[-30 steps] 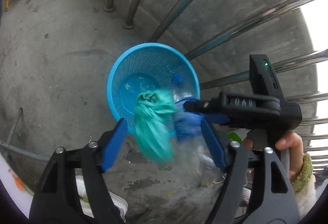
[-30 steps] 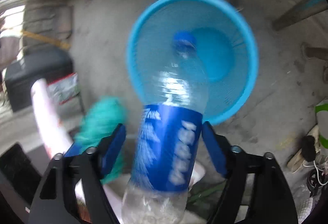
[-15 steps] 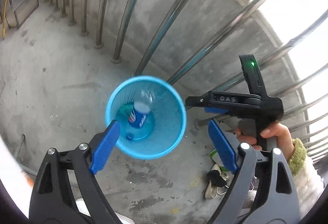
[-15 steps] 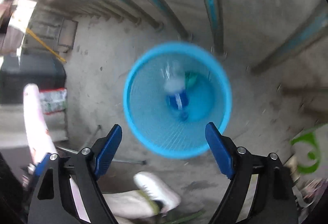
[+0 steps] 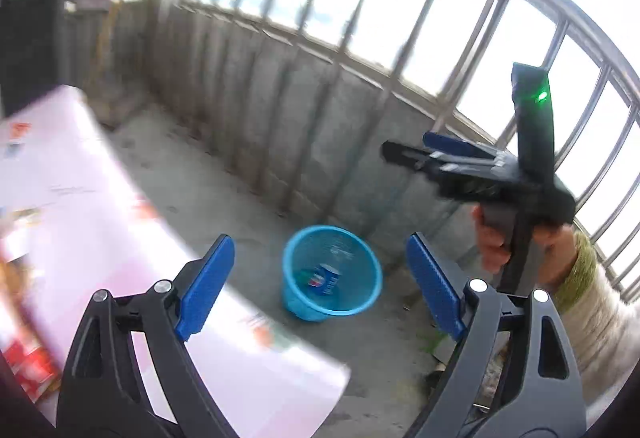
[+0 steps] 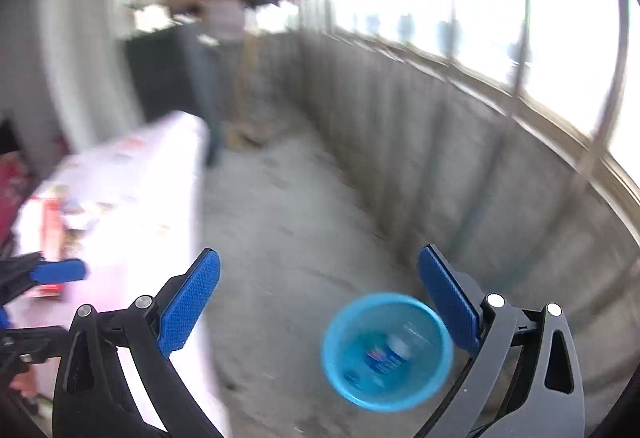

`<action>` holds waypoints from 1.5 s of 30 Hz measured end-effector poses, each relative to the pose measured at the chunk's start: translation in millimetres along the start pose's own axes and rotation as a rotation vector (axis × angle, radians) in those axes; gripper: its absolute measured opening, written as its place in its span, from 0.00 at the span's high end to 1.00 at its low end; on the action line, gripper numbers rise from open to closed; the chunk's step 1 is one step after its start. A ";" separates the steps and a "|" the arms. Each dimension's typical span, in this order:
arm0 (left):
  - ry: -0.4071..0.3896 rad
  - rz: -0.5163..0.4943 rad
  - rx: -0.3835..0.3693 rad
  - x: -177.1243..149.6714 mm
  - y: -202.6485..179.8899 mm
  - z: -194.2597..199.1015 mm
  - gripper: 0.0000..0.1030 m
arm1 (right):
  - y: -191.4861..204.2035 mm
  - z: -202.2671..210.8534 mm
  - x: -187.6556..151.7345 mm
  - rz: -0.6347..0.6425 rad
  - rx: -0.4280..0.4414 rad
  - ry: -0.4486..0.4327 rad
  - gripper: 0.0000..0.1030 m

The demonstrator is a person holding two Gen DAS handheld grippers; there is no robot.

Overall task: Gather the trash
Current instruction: 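Return both tools to the table above the remaining trash, then grasp the clear plastic cup rim with the left tool while the right tool grasps the white tissue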

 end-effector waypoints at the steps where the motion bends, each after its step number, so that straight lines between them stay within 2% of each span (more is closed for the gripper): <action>1: -0.020 0.012 0.025 -5.2 10.0 15.6 0.19 | 16.8 2.2 6.5 0.012 0.042 -0.011 0.06; 4: -0.117 0.087 0.155 -26.0 51.7 79.5 0.19 | 72.6 9.6 21.9 0.051 0.181 -0.049 0.06; 6: -0.174 0.145 0.252 -42.1 77.0 116.0 0.19 | 102.6 6.7 22.0 0.071 0.232 -0.054 0.06; 9: -0.280 0.301 0.434 -78.2 125.7 178.1 0.19 | 152.0 -4.2 16.1 0.109 0.276 -0.026 0.06; 13: -0.316 0.460 0.534 -113.5 172.3 217.0 0.19 | 205.8 -7.9 -3.1 0.153 0.321 -0.014 0.06; 16: -0.305 0.497 0.578 -124.3 191.2 221.2 0.19 | 243.9 -26.4 -17.8 0.172 0.330 0.053 0.06; 21: -0.273 0.494 0.562 -122.0 196.4 208.7 0.19 | 282.5 -41.4 -29.6 0.128 0.387 0.101 0.07; 25: -0.249 0.466 0.551 -118.7 207.1 197.7 0.23 | 297.0 -47.5 -26.3 0.094 0.418 0.094 0.17; 31: -0.277 0.451 0.546 -96.8 236.6 208.6 0.35 | 323.1 -53.2 -17.9 0.018 0.546 0.105 0.39; 35: -0.286 0.470 0.549 -91.4 251.1 220.5 0.45 | 350.1 -46.5 -19.9 0.033 0.612 0.107 0.44; 39: -0.260 0.489 0.501 -99.4 250.7 217.4 0.50 | 375.9 -56.5 -25.3 0.050 0.594 0.154 0.54; 45: -0.164 0.487 0.507 -113.2 248.9 185.5 0.56 | 378.9 -63.6 -37.6 0.077 0.519 0.193 0.66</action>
Point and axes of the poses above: each gripper's, at about its wrist camera, not at the fingertips, and z roughly against the way its jaws point, y to its left, x to its top, the point moved 4 cm from there along -z, roughly the way its jaws point, and after that the axes turned 1 degree about z, right-handed, at the moved point
